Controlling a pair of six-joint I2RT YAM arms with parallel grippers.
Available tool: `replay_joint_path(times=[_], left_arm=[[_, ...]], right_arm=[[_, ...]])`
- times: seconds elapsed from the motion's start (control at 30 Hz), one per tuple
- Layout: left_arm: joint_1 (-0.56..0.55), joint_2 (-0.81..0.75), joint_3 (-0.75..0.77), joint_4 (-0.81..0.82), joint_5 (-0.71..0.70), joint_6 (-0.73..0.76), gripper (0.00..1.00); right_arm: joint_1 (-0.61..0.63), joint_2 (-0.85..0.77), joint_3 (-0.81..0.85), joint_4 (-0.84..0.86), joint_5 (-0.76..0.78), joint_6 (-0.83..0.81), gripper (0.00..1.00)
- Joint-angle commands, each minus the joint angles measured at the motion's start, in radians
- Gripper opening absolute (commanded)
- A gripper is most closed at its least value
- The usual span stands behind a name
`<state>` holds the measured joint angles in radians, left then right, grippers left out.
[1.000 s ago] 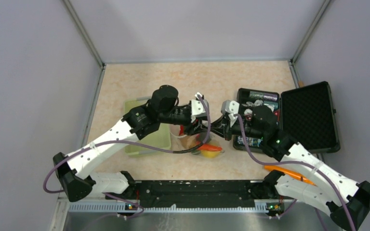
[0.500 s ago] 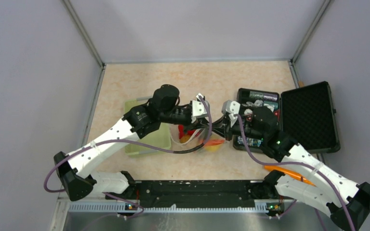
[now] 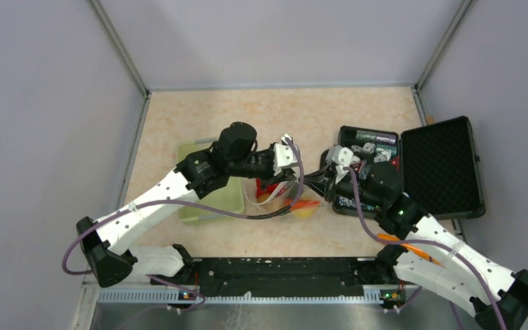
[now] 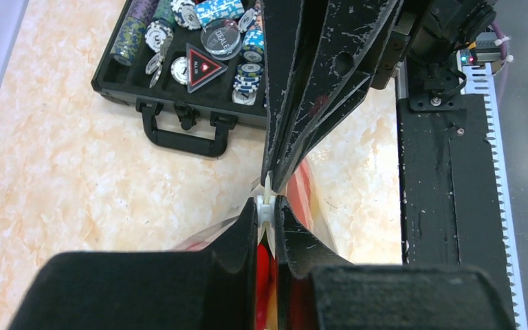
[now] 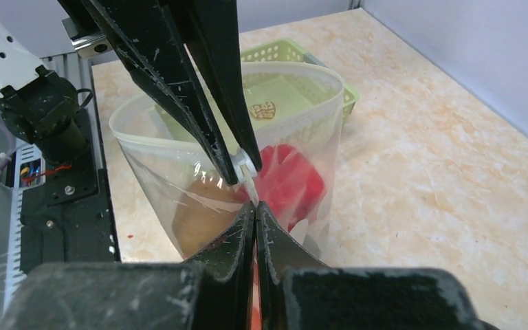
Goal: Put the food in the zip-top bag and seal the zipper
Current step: Zip the zipper food storage bag at the center of the board.
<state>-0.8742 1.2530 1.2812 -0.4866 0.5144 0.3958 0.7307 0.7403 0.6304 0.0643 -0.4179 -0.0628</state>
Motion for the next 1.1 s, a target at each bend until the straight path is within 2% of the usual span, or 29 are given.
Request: replay_joint_path(times=[0.0,0.13,0.17,0.2,0.33,0.47,0.53,0.6,0.73,0.77,0.87,1.07], left_arm=[[0.001,-0.015,0.036,-0.018,-0.036,-0.007,0.0],[0.001,-0.004,0.044,0.036,-0.014,-0.04,0.0],[0.001,-0.001,0.048,0.044,-0.007,-0.044,0.0],[0.001,0.003,0.055,0.047,-0.002,-0.048,0.0],[0.0,0.023,0.084,0.027,0.031,-0.056,0.0],[-0.002,0.026,0.096,0.037,0.066,-0.079,0.0],[-0.007,0.029,0.101,0.028,0.08,-0.08,0.0],[-0.01,0.037,0.107,0.013,0.08,-0.08,0.0],[-0.015,0.042,0.114,0.0,0.103,-0.085,0.0],[-0.015,0.039,0.114,0.0,0.108,-0.084,0.0],[-0.017,0.03,0.112,-0.002,0.109,-0.086,0.0],[-0.017,0.013,0.092,0.003,0.076,-0.107,0.0]], right_arm=[[-0.007,-0.012,-0.008,0.085,-0.039,-0.005,0.0],[-0.007,0.007,-0.017,0.09,-0.104,-0.009,0.42],[-0.006,0.011,-0.016,0.084,-0.107,-0.018,0.55],[-0.005,0.017,-0.017,0.083,-0.102,-0.029,0.63],[-0.004,0.048,-0.026,0.126,-0.038,-0.045,0.67],[-0.003,0.108,-0.016,0.201,-0.036,-0.042,0.67],[-0.004,0.132,-0.012,0.234,-0.047,-0.045,0.66],[-0.002,0.152,-0.014,0.275,-0.068,-0.041,0.61],[-0.001,0.184,0.004,0.246,-0.046,-0.068,0.42],[-0.001,0.178,-0.007,0.269,-0.034,-0.064,0.35],[0.0,0.131,-0.066,0.36,-0.002,-0.05,0.0],[-0.001,0.086,-0.097,0.383,0.092,0.002,0.0]])
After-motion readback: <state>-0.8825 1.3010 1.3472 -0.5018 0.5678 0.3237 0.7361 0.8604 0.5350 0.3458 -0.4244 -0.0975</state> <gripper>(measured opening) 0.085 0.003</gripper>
